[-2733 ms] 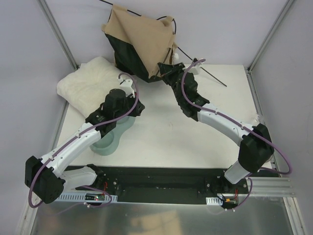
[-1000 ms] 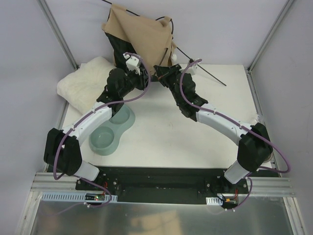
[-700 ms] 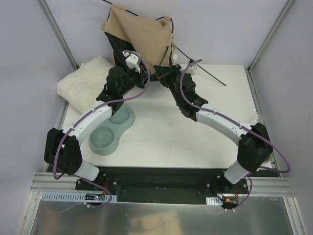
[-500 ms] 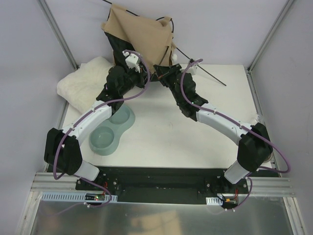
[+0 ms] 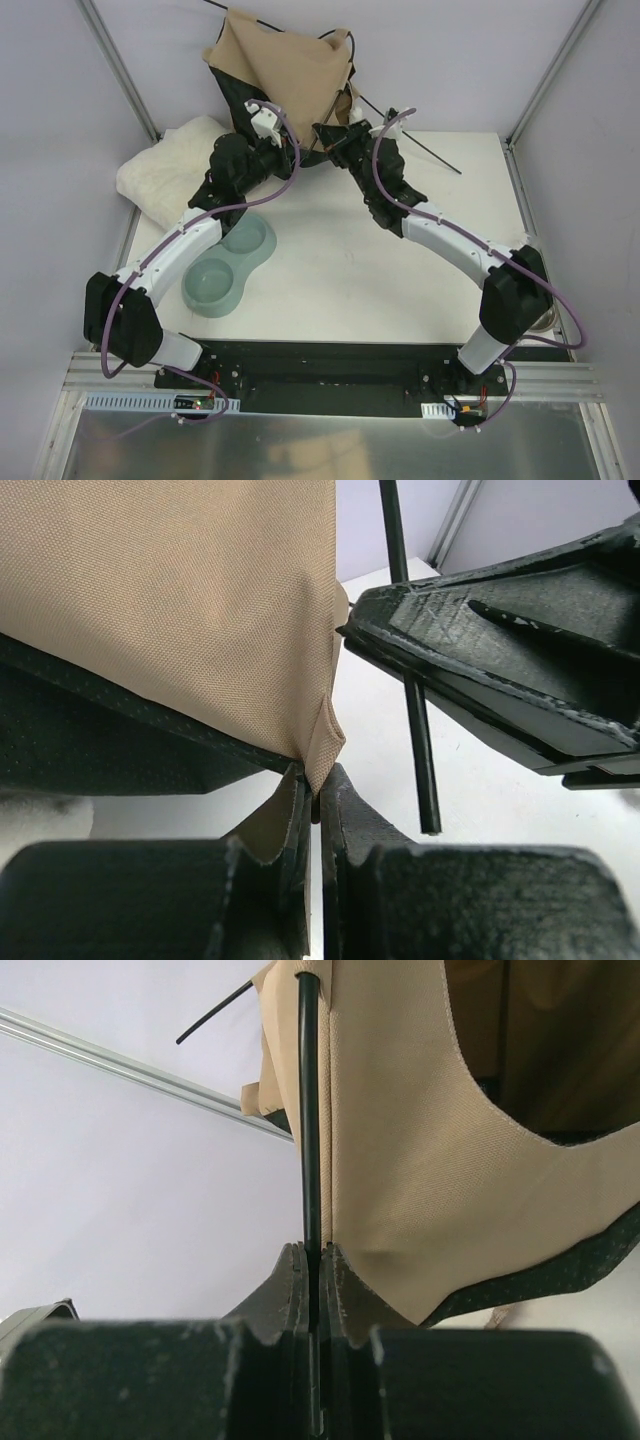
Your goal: Set up the pet tent
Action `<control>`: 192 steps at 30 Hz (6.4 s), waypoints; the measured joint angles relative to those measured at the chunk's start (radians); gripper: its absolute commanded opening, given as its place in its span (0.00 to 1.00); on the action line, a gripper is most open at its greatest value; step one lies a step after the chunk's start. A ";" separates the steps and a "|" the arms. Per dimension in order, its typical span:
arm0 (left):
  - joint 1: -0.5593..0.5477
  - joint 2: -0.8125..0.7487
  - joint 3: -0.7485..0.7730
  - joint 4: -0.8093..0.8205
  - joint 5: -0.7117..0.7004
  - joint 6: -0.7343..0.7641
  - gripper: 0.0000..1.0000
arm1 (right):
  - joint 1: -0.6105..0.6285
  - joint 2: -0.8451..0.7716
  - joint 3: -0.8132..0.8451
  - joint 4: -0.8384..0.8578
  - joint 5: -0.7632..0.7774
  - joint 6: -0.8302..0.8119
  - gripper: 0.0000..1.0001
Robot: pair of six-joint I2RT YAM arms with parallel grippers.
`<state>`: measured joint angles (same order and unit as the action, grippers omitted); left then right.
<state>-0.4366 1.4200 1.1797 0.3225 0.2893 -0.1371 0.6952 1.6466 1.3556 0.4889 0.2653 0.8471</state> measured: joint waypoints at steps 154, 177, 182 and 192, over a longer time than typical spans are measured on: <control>0.111 0.051 0.201 -0.552 -0.137 -0.577 0.00 | 0.067 0.009 -0.150 0.141 -0.342 -0.308 0.49; 0.124 0.048 0.186 -0.557 -0.114 -0.539 0.00 | 0.055 0.092 0.035 -0.025 -0.385 -0.283 0.36; 0.124 0.048 0.186 -0.556 -0.112 -0.531 0.00 | 0.055 0.103 0.059 -0.039 -0.388 -0.283 0.32; 0.124 0.047 0.186 -0.556 -0.111 -0.497 0.00 | 0.058 0.142 0.106 -0.031 -0.403 -0.251 0.00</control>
<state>-0.3126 1.4673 1.3655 -0.2333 0.1787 -0.6346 0.7528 1.7889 1.4612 0.4583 -0.1379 0.5961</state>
